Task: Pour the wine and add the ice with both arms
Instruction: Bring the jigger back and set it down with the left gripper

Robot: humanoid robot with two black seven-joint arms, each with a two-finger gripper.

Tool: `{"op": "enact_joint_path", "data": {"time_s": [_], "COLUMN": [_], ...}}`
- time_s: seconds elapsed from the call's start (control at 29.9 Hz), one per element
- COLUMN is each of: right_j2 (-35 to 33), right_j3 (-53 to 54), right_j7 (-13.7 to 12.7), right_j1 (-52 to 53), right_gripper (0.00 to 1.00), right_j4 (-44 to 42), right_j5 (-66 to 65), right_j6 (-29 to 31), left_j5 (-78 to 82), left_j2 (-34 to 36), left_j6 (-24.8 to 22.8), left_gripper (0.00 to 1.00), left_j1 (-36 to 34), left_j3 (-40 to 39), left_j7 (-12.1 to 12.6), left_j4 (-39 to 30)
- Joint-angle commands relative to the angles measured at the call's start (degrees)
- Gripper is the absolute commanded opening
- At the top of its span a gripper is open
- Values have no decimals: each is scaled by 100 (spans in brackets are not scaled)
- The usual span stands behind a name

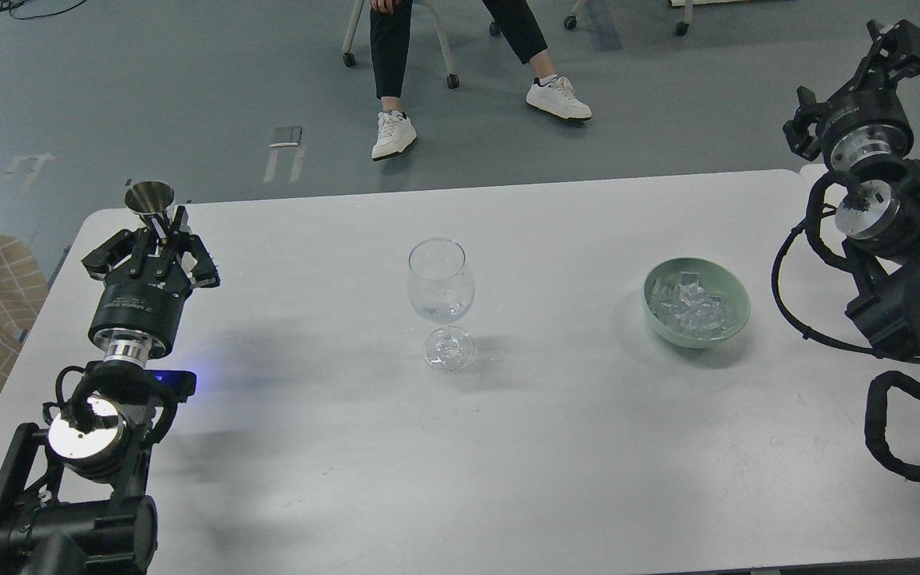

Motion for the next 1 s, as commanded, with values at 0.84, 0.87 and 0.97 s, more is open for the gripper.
{"op": "enact_joint_path", "data": {"time_s": [0.84, 0.87, 0.97], "right_j2": [2, 11, 11], "right_j3": [-8, -8, -8], "right_j7": [-1, -1, -1], "right_j1": [-24, -24, -24], "right_gripper": [100, 100, 100], "right_j4": [27, 27, 27], "right_j5": [-17, -17, -17], "right_j6": [-60, -60, -60], "left_j5": [9, 18, 44], "left_j2": [-32, -32, -32], "left_j6": [-894, -894, -903], "left_gripper": [63, 63, 63], "left_j1": [-1052, -1052, -1061], "left_j3": [47, 39, 38], "left_j7": [-7, -7, 2], "left_j4": [2415, 2415, 2407]}}
